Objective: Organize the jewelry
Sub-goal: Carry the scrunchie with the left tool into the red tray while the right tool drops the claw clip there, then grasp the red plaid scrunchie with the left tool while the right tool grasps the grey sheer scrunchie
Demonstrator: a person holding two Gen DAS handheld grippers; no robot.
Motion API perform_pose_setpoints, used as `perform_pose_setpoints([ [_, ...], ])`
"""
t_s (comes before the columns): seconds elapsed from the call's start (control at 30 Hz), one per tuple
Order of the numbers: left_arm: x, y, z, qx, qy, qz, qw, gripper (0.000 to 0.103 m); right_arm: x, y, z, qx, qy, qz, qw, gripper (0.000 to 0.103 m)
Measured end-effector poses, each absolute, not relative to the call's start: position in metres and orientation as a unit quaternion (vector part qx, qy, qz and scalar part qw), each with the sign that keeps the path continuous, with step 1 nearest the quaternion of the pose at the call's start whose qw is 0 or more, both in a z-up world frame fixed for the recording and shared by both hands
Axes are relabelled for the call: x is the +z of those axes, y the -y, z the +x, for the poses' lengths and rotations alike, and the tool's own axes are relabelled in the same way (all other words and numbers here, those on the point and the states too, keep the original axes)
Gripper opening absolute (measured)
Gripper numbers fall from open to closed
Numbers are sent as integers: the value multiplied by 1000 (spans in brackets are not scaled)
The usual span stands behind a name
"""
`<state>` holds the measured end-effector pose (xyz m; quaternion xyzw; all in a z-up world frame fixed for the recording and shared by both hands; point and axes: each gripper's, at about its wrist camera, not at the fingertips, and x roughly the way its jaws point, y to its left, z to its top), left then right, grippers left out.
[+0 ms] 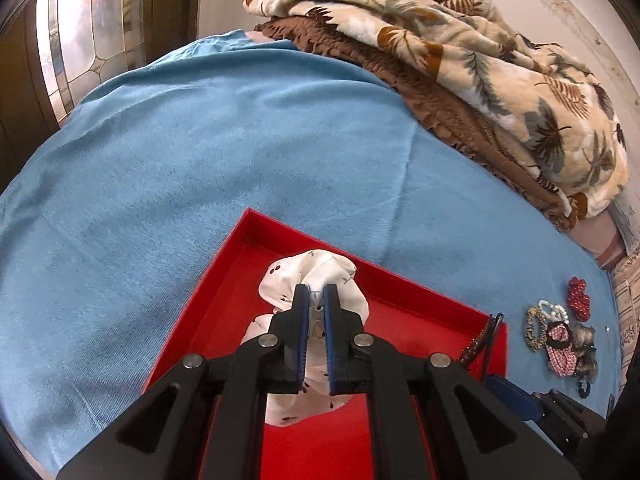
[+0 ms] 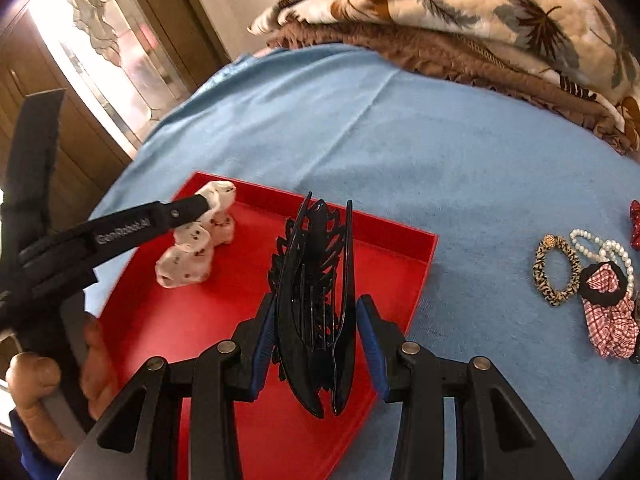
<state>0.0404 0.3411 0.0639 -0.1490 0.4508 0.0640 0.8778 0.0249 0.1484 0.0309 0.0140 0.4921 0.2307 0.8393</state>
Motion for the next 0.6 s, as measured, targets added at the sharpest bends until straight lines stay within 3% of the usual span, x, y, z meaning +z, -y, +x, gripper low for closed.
perform_pose_setpoints([
  [0.17, 65, -340, 41, 64, -451, -152, 877, 29, 24, -150, 36, 221, -496, 15, 840, 44],
  [0.23, 69, -339, 39, 65, -444, -150, 881, 43, 22, -152, 37, 221, -495, 10, 840, 45],
  [0.33, 75, -340, 35, 59, -435, -154, 885, 51, 26, -156, 34, 222, -488, 5, 844, 54],
  [0.4, 79, -339, 32, 51, -427, -159, 889, 53, 30, -157, 30, 218, -479, 1, 850, 67],
  [0.6, 89, -336, 24, 57, -405, -149, 900, 56, 52, -148, 20, 226, -451, 1, 863, 68],
])
